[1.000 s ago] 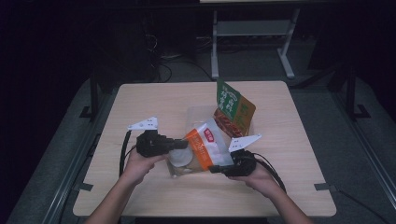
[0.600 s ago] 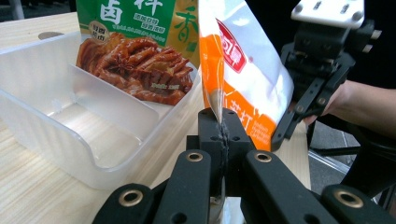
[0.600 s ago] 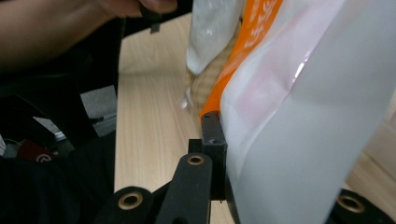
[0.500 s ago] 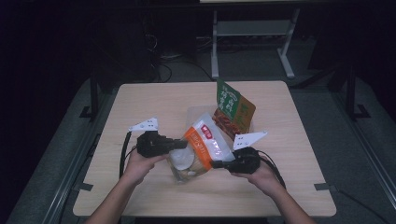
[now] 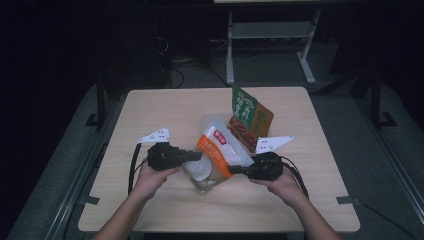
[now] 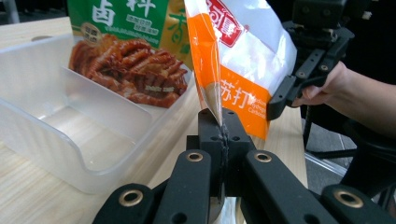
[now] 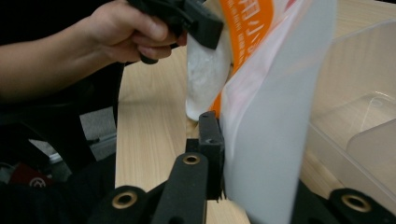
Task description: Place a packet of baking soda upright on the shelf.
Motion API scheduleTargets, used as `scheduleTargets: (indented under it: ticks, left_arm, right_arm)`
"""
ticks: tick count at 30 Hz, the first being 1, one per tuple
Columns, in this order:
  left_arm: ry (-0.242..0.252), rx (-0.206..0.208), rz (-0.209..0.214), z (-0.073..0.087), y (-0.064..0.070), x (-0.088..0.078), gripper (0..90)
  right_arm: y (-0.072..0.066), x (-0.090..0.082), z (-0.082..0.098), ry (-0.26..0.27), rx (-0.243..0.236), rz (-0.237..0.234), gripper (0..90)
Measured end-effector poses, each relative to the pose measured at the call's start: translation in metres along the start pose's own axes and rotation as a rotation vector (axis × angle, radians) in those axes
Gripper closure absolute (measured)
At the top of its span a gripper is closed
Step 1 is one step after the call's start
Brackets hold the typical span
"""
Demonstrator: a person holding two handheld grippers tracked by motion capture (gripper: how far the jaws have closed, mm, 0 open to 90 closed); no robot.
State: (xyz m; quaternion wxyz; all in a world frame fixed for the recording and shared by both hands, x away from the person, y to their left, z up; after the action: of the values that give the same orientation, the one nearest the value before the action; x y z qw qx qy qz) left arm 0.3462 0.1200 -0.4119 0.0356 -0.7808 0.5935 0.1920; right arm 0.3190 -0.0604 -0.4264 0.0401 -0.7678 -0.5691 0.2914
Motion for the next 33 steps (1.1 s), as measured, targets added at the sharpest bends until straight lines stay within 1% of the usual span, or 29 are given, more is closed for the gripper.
scheduleTargets:
  ticks: [1,3,5,7,8,9,12,14,15,17,20,23,25,27,28,29,30,31,33]
  left_arm:
    - [0.002,-0.006,0.002,0.001,0.001,0.002,89.9]
    - [-0.003,-0.006,0.006,0.002,0.001,0.003,89.9]
    - [-0.003,-0.012,0.011,0.002,0.001,0.004,89.9]
    - [-0.009,-0.01,0.014,0.003,0.002,0.005,89.8]
    - [-0.011,-0.009,0.016,0.003,0.002,0.005,89.8]
    - [-0.011,-0.009,0.016,0.004,0.002,0.006,89.8]
    - [-0.014,-0.009,0.018,0.004,0.003,0.007,89.8]
    - [-0.012,-0.01,0.019,0.004,0.003,0.007,89.8]
    - [-0.01,-0.011,0.02,0.004,0.002,0.007,89.8]
    - [-0.013,-0.007,0.02,0.005,0.002,0.007,89.7]
    - [-0.016,-0.002,0.012,0.007,-0.001,0.006,89.4]
    - [-0.014,-0.004,0.01,0.008,-0.003,0.006,88.5]
    - [-0.024,0.01,-0.003,0.009,-0.003,0.007,87.4]
    - [-0.054,0.035,-0.017,0.012,-0.004,0.009,84.1]
    - [-0.058,0.034,-0.022,0.013,-0.005,0.009,81.3]
    - [-0.069,0.043,-0.036,0.014,-0.006,0.01,78.4]
    - [-0.081,0.043,-0.039,0.016,-0.007,0.01,73.8]
    - [-0.084,0.04,-0.05,0.017,-0.008,0.01,69.3]
    - [-0.096,0.046,-0.072,0.019,-0.01,0.009,58.0]
  right_arm:
    - [0.0,0.0,0.0,0.001,0.005,-0.005,87.3]
    - [0.0,0.001,0.0,0.0,0.005,0.004,88.5]
    - [0.0,0.001,0.0,-0.004,0.007,-0.004,88.9]
    - [0.0,0.002,0.0,-0.001,0.005,-0.007,88.0]
    - [0.0,0.002,0.0,0.001,0.011,-0.007,86.8]
    - [0.001,0.002,-0.001,0.008,0.02,-0.012,86.9]
    - [0.001,0.002,-0.002,0.013,0.026,-0.016,87.3]
    - [0.001,0.002,-0.002,0.011,0.029,-0.013,89.1]
    - [0.0,0.002,-0.003,0.013,0.019,-0.011,89.1]
    - [-0.001,0.002,-0.003,0.012,0.019,-0.016,89.7]
    - [-0.005,0.0,-0.006,0.017,-0.004,-0.021,90.0]
    - [-0.011,-0.003,-0.013,0.032,-0.038,-0.026,90.0]
    - [-0.015,-0.004,-0.018,0.03,-0.072,-0.021,90.0]
    - [-0.018,-0.004,-0.021,0.016,-0.102,-0.006,90.0]
    - [-0.02,-0.004,-0.022,0.008,-0.118,-0.002,90.0]
    - [-0.02,-0.004,-0.023,0.005,-0.131,0.0,90.0]
    - [-0.022,-0.004,-0.024,-0.003,-0.136,0.001,90.0]
    - [-0.023,-0.004,-0.025,-0.004,-0.143,0.001,90.0]
    - [-0.024,-0.004,-0.026,-0.019,-0.165,0.011,90.0]
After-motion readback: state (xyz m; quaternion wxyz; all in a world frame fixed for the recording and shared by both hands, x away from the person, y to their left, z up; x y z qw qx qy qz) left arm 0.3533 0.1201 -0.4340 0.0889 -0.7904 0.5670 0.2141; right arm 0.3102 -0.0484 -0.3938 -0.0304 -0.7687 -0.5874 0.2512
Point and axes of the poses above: each handheld gripper's, and its own axes: x roughly forward along the jaws, z roughly out of its underside, y roughly to its right, the point moved 8 cm from there along x, roughly forward along the jaws, and after that the axes turned 8 degrees about x, right-handed, at the moved point
